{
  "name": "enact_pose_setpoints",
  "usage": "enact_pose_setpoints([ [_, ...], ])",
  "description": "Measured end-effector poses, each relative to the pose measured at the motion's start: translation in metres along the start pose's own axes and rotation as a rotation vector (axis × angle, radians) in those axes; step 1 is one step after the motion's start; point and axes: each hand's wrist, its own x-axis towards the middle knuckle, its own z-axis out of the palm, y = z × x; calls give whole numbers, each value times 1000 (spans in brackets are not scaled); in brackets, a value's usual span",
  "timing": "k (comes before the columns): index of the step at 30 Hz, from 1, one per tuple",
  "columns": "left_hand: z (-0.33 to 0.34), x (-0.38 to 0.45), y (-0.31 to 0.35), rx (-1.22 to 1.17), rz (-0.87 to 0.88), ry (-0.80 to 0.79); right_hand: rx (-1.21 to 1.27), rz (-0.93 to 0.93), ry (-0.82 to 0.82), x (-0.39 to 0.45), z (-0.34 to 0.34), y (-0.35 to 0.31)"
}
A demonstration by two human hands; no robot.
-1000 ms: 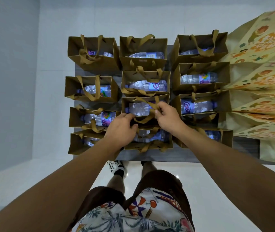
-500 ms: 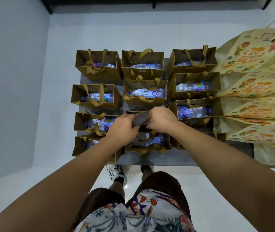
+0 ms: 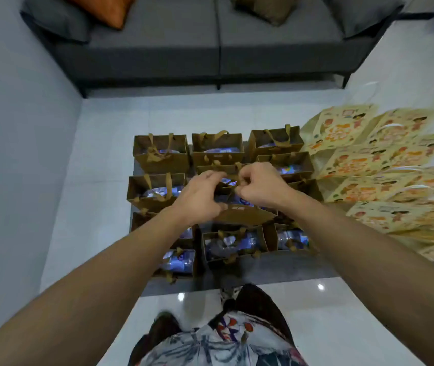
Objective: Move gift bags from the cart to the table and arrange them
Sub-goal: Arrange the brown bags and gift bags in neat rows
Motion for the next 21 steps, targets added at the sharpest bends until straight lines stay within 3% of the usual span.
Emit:
enact_pose_setpoints([
  [4, -52, -26, 16, -89, 179, 109, 91, -129, 78, -37, -38, -65],
  [9, -119, -72, 17, -233, 196, 221, 79, -251, 250, -72, -63, -140],
  [14, -172, -121, 14, -526, 159, 294, 219, -352, 370, -102, -68, -203],
  [21, -222, -168, 1, -736, 159, 374, 410, -495, 370, -113, -67, -257],
])
